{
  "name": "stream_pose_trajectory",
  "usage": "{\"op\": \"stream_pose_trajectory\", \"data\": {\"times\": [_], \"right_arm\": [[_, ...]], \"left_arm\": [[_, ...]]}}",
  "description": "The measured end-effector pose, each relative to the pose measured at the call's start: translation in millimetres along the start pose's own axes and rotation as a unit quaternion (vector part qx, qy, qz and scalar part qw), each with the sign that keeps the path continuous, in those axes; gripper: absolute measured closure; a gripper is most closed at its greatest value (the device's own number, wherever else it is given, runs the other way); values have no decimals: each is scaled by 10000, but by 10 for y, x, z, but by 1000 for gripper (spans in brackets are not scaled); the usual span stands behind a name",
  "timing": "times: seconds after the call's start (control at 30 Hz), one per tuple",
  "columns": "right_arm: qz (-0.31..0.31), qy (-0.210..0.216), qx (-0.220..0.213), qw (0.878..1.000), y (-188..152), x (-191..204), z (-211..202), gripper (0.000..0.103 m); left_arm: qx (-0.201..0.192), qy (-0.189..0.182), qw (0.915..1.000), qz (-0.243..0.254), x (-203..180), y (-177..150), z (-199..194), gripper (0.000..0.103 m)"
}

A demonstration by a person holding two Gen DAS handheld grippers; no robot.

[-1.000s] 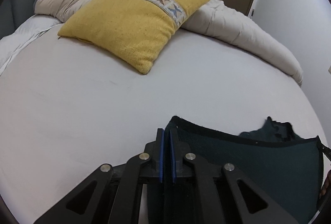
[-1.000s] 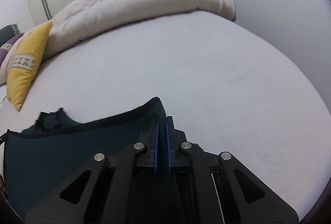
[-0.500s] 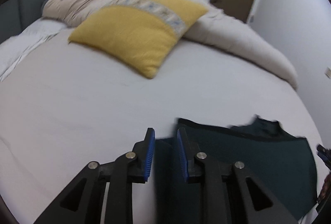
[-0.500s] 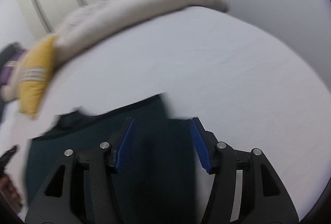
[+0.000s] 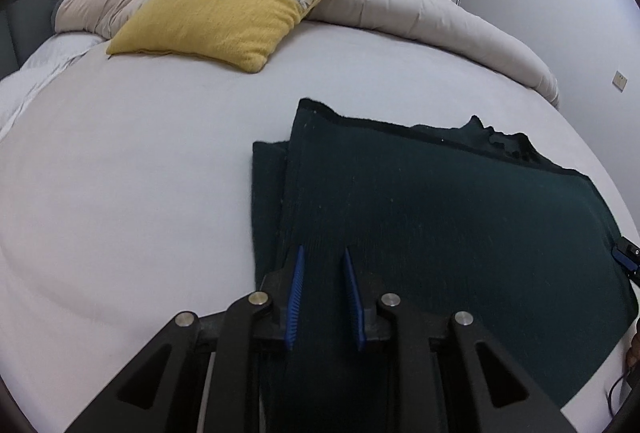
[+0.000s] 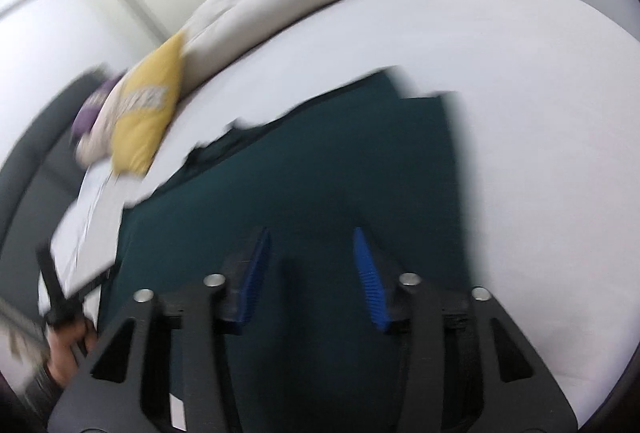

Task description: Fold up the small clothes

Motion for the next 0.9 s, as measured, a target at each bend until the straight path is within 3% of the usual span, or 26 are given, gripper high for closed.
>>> {"op": "stream_pose_trajectory", "data": {"times": [0.17, 0.23, 0.37, 0.5, 0.57, 0.63, 0.67, 0.73, 0.8, 0.9], "right_arm": [[675, -751, -341, 9943, 30, -383, -368, 63], [723, -310, -390, 9961, 10, -255, -485, 63], [188, 428, -255, 9986, -24, 410, -410, 59], [-247, 1110, 439, 9925, -329, 1040, 10, 58], [-305, 1213, 812, 9888, -513, 1171, 257, 58], [-254, 1161, 1192, 9857, -702, 1153, 498, 58], [-233, 1144, 1184, 9861, -739, 1098, 544, 62], [-116, 1308, 1040, 9859, -780, 1019, 487, 68], [4, 1078, 911, 9900, -689, 810, 471, 78], [450, 856, 599, 9935, -577, 410, 323, 84]], "left_arm": [[35, 11, 10000, -30, 6, -53, -82, 79], [37, 21, 10000, -80, -1, -84, -148, 80], [52, -54, 9998, -182, -85, -149, -333, 80], [-36, -224, 9997, -107, -264, -245, -441, 70], [51, -259, 9996, -54, -314, -296, -387, 68], [142, -294, 9994, -68, -290, -343, -306, 67], [167, -354, 9992, -89, -266, -356, -284, 66], [171, -454, 9988, -77, -233, -362, -282, 66], [172, -478, 9987, -7, -226, -371, -281, 67], [169, -594, 9980, -101, -180, -382, -288, 68]]}}
Point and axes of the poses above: each gripper's, at about its wrist camera, not at the fingertips, and z roughly the way its jaws point, x to its left, y to its top, the point moved 5 cm from there along z, roughly the way its jaws point, and after that the axes turned 1 degree about z, right-handed, at the moved point
